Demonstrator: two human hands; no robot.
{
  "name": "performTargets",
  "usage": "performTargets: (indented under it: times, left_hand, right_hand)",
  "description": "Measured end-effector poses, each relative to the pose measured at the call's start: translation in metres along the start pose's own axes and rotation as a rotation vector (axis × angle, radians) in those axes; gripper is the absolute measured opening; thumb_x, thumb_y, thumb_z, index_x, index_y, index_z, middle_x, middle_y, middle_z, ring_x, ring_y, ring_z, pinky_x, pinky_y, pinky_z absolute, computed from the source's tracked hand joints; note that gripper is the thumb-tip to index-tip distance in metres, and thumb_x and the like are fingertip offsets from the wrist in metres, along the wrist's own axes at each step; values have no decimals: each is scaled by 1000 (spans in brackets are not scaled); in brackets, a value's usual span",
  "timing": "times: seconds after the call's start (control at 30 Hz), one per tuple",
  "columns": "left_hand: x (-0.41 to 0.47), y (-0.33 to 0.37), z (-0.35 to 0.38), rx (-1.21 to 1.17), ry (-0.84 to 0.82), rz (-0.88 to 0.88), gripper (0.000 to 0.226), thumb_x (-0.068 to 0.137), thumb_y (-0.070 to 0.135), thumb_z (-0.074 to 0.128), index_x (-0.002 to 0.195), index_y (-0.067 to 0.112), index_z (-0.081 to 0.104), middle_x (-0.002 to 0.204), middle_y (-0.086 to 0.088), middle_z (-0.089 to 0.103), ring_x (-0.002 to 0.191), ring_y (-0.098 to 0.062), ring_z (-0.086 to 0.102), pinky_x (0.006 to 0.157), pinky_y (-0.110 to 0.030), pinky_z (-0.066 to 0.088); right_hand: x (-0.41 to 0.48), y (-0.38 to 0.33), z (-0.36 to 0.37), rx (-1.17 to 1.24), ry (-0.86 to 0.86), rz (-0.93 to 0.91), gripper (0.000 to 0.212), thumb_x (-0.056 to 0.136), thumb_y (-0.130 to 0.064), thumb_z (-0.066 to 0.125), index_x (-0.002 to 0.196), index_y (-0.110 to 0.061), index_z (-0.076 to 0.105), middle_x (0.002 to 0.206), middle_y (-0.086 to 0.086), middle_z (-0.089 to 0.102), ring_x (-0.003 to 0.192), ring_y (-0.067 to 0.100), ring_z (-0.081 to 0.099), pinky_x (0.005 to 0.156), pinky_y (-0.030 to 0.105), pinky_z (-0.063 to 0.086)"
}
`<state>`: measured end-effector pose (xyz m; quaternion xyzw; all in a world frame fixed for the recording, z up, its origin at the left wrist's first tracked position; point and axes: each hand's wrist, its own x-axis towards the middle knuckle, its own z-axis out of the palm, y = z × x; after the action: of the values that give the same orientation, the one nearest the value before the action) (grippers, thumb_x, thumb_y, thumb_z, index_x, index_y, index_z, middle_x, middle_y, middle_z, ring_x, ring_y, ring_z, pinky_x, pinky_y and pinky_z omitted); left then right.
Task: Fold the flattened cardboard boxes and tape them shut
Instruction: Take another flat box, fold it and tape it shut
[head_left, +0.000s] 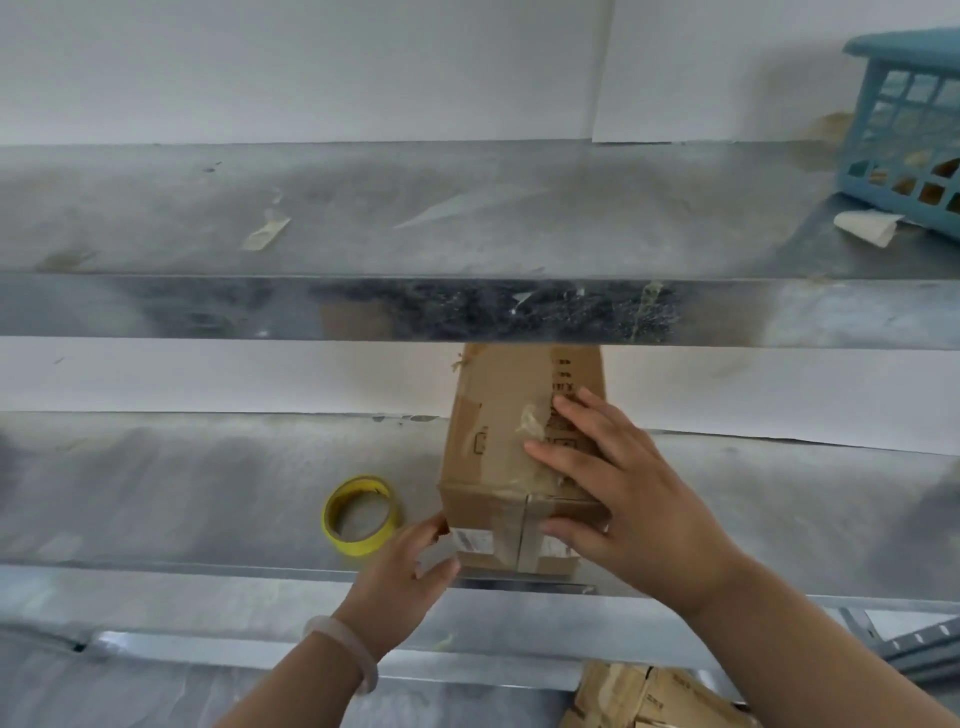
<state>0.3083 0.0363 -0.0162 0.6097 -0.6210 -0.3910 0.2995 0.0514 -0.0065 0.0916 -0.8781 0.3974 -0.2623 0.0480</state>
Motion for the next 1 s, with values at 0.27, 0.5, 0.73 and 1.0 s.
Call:
performTargets:
  times: [0.27,0.5,0.73,1.0]
  left_hand:
    - [5,-45,-43,509,329,-14,37,78,14,76,114,19,70,115,-4,68,109,-28,58,94,-38,45]
    - [14,-62,-57,796,214,9,18,74,21,80,90,25,75,89,5,72,94,-27,67,101,-50,41]
    - [4,1,-88,586,301,403,28,88,34,51,102,18,69,97,1,72,87,-23,68,101,-49,44]
    - [-17,80,-115,486,274,636,27,92,37,48,105,23,66,103,10,66,100,-9,56,106,-33,37]
  right_hand:
    - [-4,-17,-5,-96,65,24,72,81,-62,62,142,-27,48,149,1,46,143,21,36,116,53,29]
    - [-1,-46,0,-86,146,85,64,87,-55,54,139,-17,53,145,1,49,143,21,36,119,49,26]
    - [27,-80,6,-130,236,27,46,94,-38,53,132,-12,60,132,1,60,139,23,40,116,51,30]
    - [63,-111,19,-108,161,172,34,83,-41,71,103,-14,76,97,0,74,106,21,65,99,45,49]
